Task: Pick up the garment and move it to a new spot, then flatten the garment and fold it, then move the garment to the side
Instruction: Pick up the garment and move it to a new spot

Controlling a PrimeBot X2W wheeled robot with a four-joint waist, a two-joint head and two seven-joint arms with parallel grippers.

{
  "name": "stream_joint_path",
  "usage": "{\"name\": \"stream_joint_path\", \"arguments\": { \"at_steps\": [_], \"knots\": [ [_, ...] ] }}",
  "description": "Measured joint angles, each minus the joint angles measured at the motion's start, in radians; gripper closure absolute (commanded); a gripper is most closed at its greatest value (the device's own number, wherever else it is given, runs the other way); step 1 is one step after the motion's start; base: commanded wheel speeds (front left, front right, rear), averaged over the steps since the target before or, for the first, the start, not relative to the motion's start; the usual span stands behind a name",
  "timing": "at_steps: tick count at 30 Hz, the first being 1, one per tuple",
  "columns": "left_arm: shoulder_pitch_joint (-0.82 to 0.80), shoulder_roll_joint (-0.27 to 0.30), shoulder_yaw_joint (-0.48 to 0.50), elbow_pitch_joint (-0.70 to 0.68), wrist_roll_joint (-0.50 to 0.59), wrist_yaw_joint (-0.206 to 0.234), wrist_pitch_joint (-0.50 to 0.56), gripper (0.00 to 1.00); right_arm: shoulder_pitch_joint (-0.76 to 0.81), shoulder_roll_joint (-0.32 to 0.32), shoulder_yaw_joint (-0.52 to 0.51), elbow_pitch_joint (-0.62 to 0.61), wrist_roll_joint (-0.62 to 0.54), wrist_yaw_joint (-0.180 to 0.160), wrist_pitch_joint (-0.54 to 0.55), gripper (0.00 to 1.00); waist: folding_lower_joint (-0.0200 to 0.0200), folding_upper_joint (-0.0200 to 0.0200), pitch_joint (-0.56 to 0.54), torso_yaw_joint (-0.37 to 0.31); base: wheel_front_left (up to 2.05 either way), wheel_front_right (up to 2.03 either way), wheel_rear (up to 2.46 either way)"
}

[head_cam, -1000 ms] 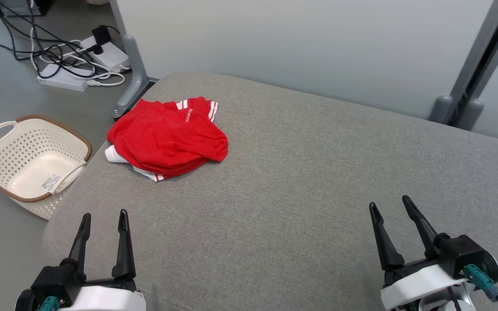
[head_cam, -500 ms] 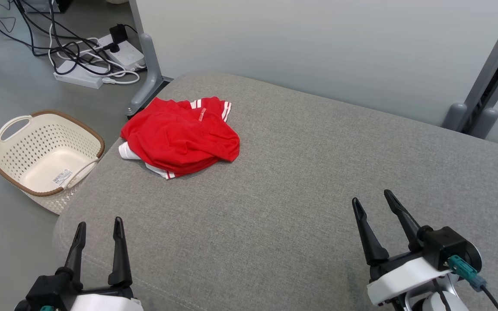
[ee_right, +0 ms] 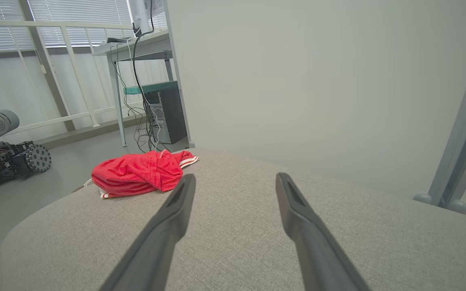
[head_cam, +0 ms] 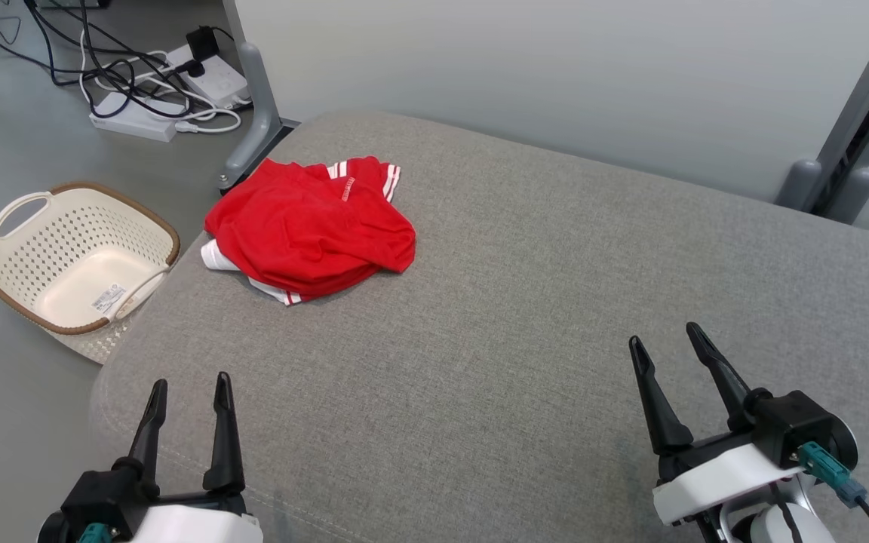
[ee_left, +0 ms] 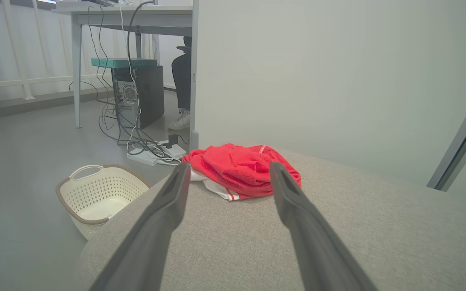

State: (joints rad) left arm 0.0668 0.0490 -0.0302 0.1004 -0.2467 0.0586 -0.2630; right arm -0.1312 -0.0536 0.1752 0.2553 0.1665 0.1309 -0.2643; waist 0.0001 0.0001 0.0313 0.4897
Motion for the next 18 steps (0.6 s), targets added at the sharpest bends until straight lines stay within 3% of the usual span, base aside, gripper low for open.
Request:
{"name": "stream_joint_path", "arguments": {
  "at_steps": [9,14,18],
  "knots": [
    [-0.139,0.000,-0.005,0.036,0.007,0.002,0.000,0.00,-0.059,-0.046,0.026,-0.044,-0.036,0.000,0.000,0.00,0.0000,0.0000,0.123,-0.023,0.00,0.00,0.00],
    [-0.300,0.004,0.047,0.139,0.028,-0.024,0.000,0.00,-0.114,-0.077,0.048,-0.068,-0.046,0.000,0.019,0.00,-0.0001,0.0000,0.217,-0.052,0.00,0.00,0.00],
    [-0.454,0.047,0.076,0.247,0.039,-0.051,0.000,0.00,-0.154,-0.099,0.052,-0.096,-0.051,0.000,0.037,0.00,0.0000,0.0000,0.290,-0.086,0.00,0.00,0.00]
  ]
}}
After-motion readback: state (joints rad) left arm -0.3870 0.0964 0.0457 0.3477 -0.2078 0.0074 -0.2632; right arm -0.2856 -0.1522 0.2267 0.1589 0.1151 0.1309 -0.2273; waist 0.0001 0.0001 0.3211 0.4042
